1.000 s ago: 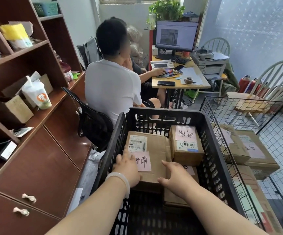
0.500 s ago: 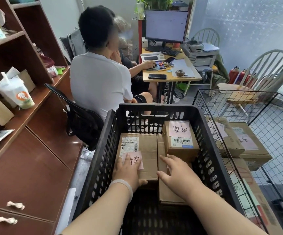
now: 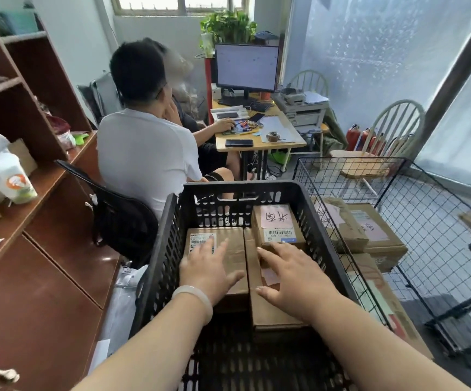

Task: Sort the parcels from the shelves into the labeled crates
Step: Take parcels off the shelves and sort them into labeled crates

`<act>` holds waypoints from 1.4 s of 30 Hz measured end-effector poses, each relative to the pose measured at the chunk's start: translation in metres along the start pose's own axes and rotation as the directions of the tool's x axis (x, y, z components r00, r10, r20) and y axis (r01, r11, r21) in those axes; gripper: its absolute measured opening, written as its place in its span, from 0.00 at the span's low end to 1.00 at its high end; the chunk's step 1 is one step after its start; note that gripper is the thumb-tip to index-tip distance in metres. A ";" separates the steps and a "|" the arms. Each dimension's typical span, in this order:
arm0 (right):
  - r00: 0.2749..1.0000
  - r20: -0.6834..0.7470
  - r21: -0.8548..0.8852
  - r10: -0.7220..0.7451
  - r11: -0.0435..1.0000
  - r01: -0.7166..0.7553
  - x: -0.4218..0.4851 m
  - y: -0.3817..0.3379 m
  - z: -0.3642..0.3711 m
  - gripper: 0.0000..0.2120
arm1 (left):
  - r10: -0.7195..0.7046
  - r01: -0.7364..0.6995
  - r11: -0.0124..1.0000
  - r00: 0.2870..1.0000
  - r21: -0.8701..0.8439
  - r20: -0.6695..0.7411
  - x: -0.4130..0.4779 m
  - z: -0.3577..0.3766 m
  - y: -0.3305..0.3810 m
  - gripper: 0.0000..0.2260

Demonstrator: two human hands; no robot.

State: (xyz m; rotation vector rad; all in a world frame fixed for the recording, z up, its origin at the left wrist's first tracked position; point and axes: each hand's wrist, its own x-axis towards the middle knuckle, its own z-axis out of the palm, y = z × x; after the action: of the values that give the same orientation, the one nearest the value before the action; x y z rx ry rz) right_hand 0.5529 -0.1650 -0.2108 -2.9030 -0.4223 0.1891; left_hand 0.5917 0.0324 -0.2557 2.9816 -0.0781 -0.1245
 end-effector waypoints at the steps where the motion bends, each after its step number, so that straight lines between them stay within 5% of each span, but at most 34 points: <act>1: 0.999 -0.036 -0.024 0.003 1.000 -0.004 -0.010 0.000 -0.008 0.39 | 0.047 -0.048 0.999 0.998 -0.018 -0.051 -0.005 -0.008 0.006 0.38; 5: 0.970 -0.193 -0.033 0.147 0.987 -0.156 -0.068 0.000 -0.032 0.41 | 0.297 -0.311 0.949 0.938 -0.050 -0.180 -0.027 -0.040 0.044 0.37; 9: 0.874 -0.343 0.072 0.344 0.937 -0.341 -0.152 0.003 -0.037 0.40 | 0.561 -0.585 0.811 0.782 -0.010 -0.270 -0.057 -0.055 0.097 0.36; 16: 0.550 -0.507 0.175 0.663 0.705 -0.688 -0.330 -0.006 -0.030 0.41 | 0.850 -0.891 0.452 0.445 -0.041 -0.283 -0.167 -0.049 0.206 0.34; 19: 0.355 -0.580 0.240 0.733 0.570 -0.785 -0.410 -0.025 -0.025 0.40 | 0.922 -0.965 0.263 0.256 -0.014 -0.290 -0.229 -0.044 0.242 0.34; 29: -0.095 -0.576 0.295 0.812 0.098 -0.951 -0.665 -0.129 0.016 0.44 | 0.942 -0.983 -0.182 -0.165 -0.032 -0.291 -0.492 -0.033 0.316 0.33; 37: -0.320 -0.516 0.311 0.795 -0.174 -0.934 -0.891 -0.245 0.066 0.46 | 0.877 -0.895 -0.437 -0.401 -0.090 -0.266 -0.749 -0.004 0.327 0.32; 42: -0.426 -0.482 0.352 0.765 -0.276 -0.894 -0.994 -0.299 0.094 0.45 | 0.849 -0.834 -0.520 -0.481 -0.185 -0.219 -0.878 0.013 0.329 0.34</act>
State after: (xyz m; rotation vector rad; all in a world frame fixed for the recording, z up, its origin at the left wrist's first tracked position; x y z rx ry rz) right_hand -0.4870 -0.1590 -0.1415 -2.1553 2.3746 -0.6287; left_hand -0.2985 -0.2432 -0.1470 1.2547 -2.3992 0.0466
